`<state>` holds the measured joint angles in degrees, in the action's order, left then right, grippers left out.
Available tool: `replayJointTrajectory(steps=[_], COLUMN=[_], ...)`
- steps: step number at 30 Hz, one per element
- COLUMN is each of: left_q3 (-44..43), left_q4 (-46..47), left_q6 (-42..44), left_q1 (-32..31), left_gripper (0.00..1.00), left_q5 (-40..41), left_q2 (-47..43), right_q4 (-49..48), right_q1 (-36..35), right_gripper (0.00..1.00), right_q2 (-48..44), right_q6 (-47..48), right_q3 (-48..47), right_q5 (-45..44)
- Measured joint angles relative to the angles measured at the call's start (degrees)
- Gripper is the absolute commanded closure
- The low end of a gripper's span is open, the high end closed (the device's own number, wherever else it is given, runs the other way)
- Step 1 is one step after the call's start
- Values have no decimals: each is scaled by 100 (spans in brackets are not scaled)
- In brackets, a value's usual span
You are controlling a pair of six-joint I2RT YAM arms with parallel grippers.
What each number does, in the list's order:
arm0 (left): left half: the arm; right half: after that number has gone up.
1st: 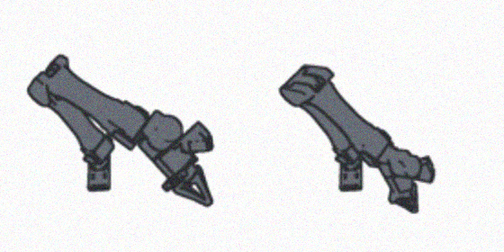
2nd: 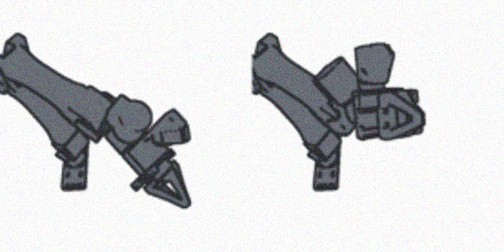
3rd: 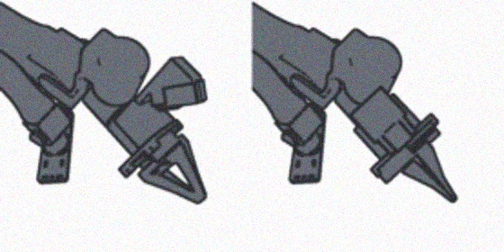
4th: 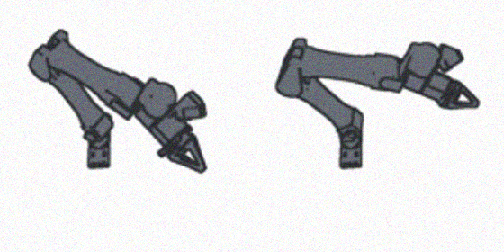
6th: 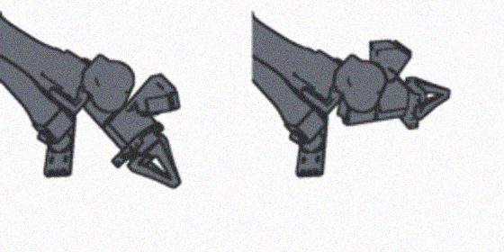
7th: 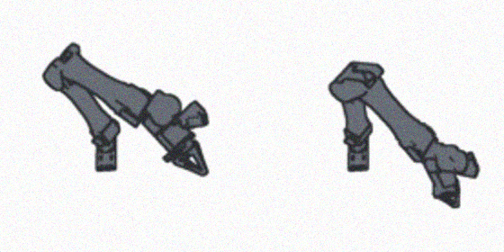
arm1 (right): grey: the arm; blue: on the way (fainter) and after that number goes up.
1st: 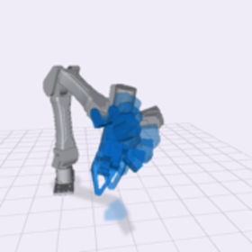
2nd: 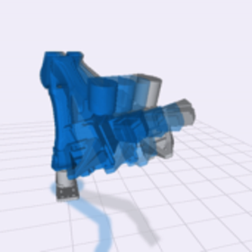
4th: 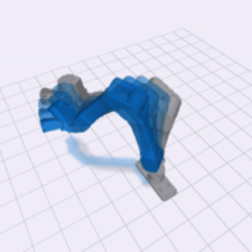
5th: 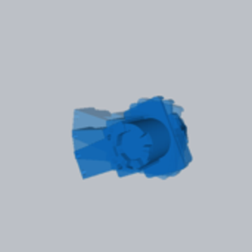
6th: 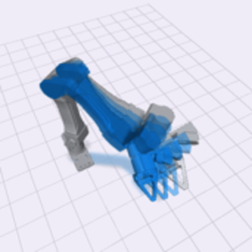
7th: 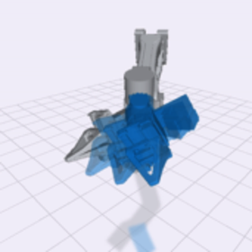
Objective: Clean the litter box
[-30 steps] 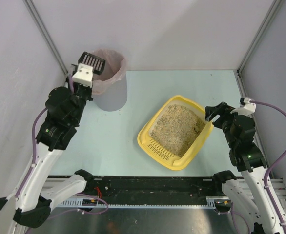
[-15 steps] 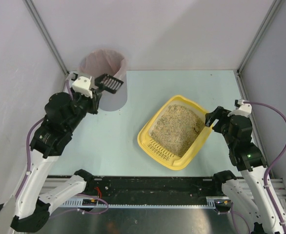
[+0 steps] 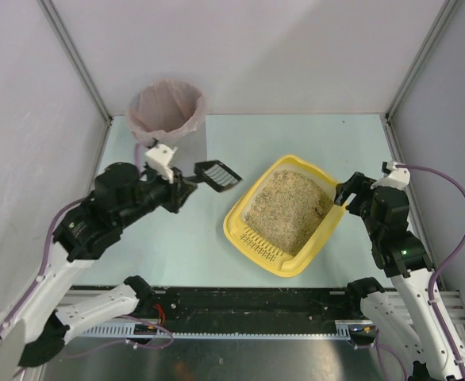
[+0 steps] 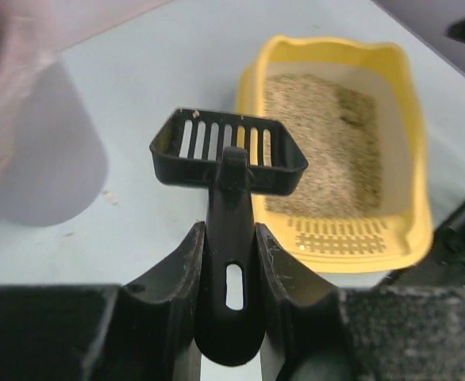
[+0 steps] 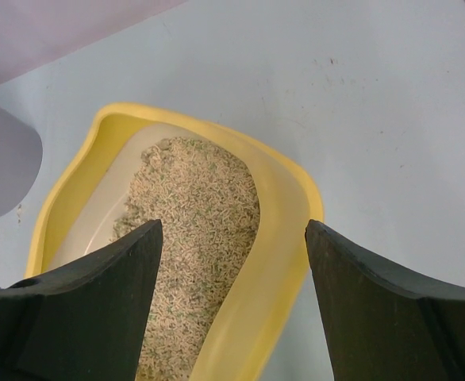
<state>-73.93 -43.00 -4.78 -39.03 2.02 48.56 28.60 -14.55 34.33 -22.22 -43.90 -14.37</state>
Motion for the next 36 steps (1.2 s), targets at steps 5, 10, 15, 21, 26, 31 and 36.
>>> replayJointTrajectory(steps=[5, 10, 15, 21, 26, 31, 36], left_q3=[-109, -131, -129, -212, -380, -627, -951], left_q4=[2, -7, -2, 0, 2, -4, 39], left_q6=[-363, -957, -1753, -2470, -2767, -2822, -2776], left_q1=[-1123, -1853, -2288, -2564, -2592, -2634, -2640], left_gripper=[100, 100, 100, 100, 100, 100, 100], left_q5=[229, 608, 1029, 1241, 1318, 1504, 1792], left_q2=[721, 1480, 1864, 2369, 3003, 3545, 4015], right_q4=[-199, -730, -1016, -1027, -1032, -1054, -1082], right_q1=[0, 2, 2, 2, 2, 2, 2], right_gripper=[21, 21, 21, 21, 21, 21, 21], right_q2=[-109, -234, -125, -17, 2, 76, 212], right_q6=[-22, -98, -319, -431, -490, -529, -570], right_q3=[0, -4, -4, -4, -7, -4, -4], right_q5=[-256, -492, -529, -538, -540, -531, -505])
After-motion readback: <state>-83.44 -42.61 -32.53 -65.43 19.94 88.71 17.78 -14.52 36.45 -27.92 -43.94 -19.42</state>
